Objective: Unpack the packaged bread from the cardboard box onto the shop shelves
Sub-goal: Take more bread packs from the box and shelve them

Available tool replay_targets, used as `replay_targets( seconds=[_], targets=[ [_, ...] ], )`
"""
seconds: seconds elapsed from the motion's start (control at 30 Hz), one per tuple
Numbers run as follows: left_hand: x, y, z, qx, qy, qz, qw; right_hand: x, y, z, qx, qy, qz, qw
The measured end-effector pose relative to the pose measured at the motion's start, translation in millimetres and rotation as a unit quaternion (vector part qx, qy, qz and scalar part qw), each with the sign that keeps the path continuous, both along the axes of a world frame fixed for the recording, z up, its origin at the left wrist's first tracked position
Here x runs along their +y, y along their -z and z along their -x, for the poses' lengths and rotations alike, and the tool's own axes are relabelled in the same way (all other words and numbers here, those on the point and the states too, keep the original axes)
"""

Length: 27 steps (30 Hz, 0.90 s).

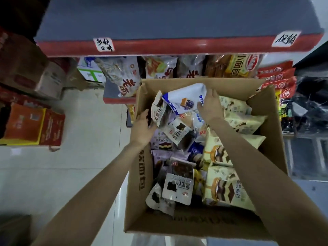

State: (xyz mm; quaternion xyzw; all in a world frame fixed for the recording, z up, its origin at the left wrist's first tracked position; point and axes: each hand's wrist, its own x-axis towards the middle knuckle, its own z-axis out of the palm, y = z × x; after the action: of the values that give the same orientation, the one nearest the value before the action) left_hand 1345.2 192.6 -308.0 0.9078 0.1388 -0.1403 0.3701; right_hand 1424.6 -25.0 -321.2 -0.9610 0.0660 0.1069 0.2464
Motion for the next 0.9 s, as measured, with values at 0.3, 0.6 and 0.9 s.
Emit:
replay_targets(
  seconds=[0.3,0.6,0.9],
  targets=[
    [0.8,14.2,-23.0,0.029,0.089,-0.061,0.994,2.7,-0.1,-3.1,-0.092,0.004,0.029,0.995],
    [-15.5,-32.7,4.6,-0.227,0.055,0.035,0.972,-44.3,-80.9,103.7,-0.344,0.013,0.057,0.937],
    [-124.3,1.0,-1.0,0.099,0.233,0.092,0.963,-103.8,-59.5,210.9,-0.172,0.11,-0.025,0.979]
  ],
)
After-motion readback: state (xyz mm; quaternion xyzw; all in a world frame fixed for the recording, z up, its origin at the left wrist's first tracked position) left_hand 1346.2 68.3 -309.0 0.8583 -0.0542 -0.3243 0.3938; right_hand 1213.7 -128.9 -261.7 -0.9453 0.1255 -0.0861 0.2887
